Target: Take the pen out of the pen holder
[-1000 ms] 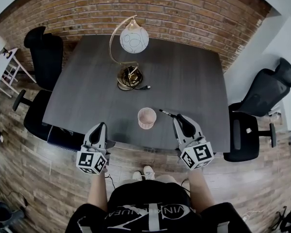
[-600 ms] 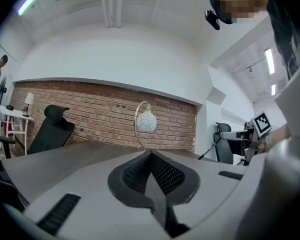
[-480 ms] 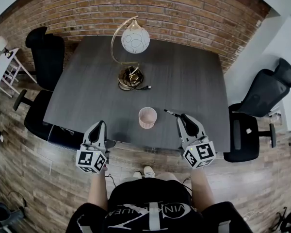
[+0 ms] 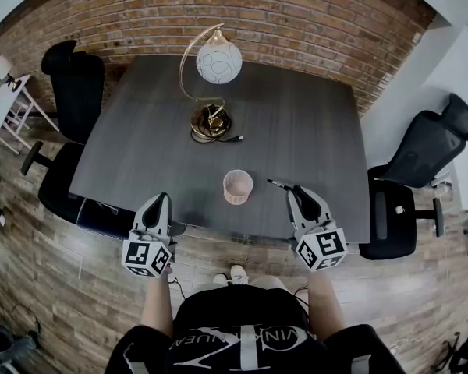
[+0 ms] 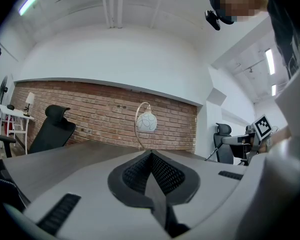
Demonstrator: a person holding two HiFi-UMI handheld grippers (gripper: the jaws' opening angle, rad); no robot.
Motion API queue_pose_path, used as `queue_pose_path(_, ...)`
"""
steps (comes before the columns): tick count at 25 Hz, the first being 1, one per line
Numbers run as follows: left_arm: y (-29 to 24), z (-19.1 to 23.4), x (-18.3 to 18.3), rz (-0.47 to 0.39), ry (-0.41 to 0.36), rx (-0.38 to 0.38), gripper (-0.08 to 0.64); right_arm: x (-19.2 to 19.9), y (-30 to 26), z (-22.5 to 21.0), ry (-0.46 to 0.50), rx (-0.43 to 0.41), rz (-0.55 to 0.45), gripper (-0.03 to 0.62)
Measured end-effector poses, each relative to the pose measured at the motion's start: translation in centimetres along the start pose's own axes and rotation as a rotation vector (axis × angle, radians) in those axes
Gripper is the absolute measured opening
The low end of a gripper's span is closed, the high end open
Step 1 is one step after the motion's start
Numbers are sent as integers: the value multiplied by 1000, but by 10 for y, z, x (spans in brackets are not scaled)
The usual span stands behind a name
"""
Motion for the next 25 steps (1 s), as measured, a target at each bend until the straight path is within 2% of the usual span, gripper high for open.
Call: queue_pose_path(25, 11, 6, 13, 55, 2, -29, 15, 15, 11, -3, -13, 17, 22, 67)
Point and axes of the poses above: the fingertips, and each gripper's own axes: y backward along the fingers, z to its left, x out of its underside, the point moved 1 cm from there along y, backward along the fingers, and after that the axes turned 14 degrees about -y, right-handed, at the moved point
